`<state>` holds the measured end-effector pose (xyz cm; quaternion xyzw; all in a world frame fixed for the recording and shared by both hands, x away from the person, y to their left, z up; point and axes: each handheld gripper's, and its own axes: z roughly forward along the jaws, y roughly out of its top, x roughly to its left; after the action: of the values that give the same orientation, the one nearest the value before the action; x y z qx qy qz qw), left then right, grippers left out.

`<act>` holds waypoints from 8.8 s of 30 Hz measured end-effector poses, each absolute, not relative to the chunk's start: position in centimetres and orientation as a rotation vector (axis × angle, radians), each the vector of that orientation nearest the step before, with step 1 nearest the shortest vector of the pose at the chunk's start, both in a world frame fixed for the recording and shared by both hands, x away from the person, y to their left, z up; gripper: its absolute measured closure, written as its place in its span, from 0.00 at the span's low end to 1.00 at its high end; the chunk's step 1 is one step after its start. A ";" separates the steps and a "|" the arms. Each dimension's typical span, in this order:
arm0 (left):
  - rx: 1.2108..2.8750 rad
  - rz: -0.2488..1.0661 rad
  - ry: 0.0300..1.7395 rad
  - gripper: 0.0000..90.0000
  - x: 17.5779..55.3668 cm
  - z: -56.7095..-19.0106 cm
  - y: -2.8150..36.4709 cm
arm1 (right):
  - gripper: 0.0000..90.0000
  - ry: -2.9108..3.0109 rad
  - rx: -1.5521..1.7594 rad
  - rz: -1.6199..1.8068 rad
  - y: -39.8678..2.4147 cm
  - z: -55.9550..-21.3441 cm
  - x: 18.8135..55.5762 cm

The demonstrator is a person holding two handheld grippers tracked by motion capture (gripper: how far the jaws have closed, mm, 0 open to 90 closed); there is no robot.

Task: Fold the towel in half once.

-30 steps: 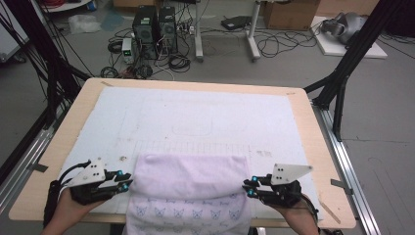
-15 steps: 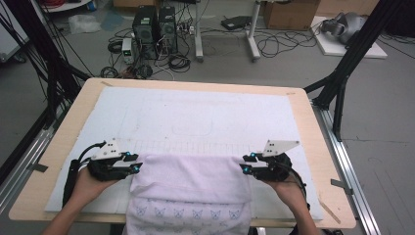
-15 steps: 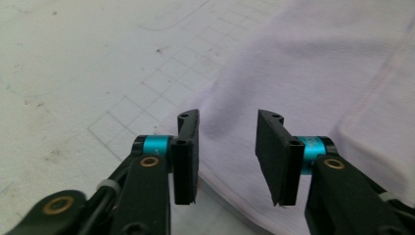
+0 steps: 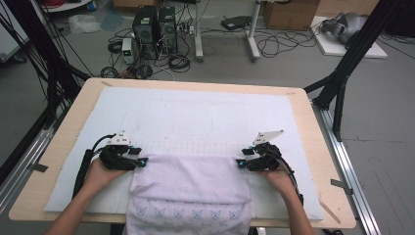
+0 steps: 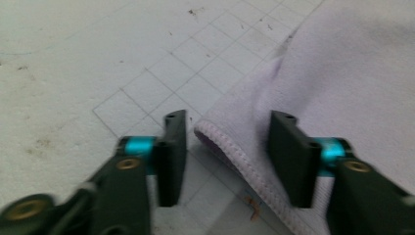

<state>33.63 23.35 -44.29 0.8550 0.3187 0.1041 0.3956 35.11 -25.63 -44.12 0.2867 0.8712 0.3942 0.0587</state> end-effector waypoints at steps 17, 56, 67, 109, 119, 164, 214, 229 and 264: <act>2.119 0.380 0.833 0.96 36.8 -41.0 22.8 | 0.95 2.653 0.753 1.194 -24.9 -40.5 37.4; 2.110 0.307 0.796 0.55 39.0 -40.7 23.6 | 0.63 2.571 0.876 1.216 -24.6 -40.1 40.5; 2.198 0.273 0.743 0.91 38.5 -42.5 23.0 | 0.80 2.693 0.922 1.167 -23.5 -43.3 40.8; 2.195 0.311 0.658 0.78 30.0 -43.0 23.9 | 0.86 2.894 0.383 1.193 -22.3 -44.0 25.2; 2.169 0.317 0.671 0.66 29.4 -42.4 24.9 | 0.83 2.897 0.403 1.135 -25.3 -43.1 23.8; 2.137 0.328 0.578 0.70 22.9 -39.9 25.6 | 0.71 2.650 0.567 1.483 -26.8 -39.5 24.4; 1.977 0.669 0.959 0.74 46.0 -29.4 22.3 | 0.77 2.317 0.849 1.185 -25.5 -29.6 46.6; 2.043 0.492 0.893 0.58 40.9 -37.6 24.6 | 0.61 2.543 0.845 1.150 -24.3 -37.4 42.1; 2.210 0.319 0.674 0.77 32.5 -44.3 23.5 | 0.75 2.701 0.673 1.145 -23.6 -44.1 33.2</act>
<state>32.52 23.48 -44.25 0.8709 0.2656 0.1256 0.3939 33.19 -23.63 -44.14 0.2230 0.8954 0.3797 0.0656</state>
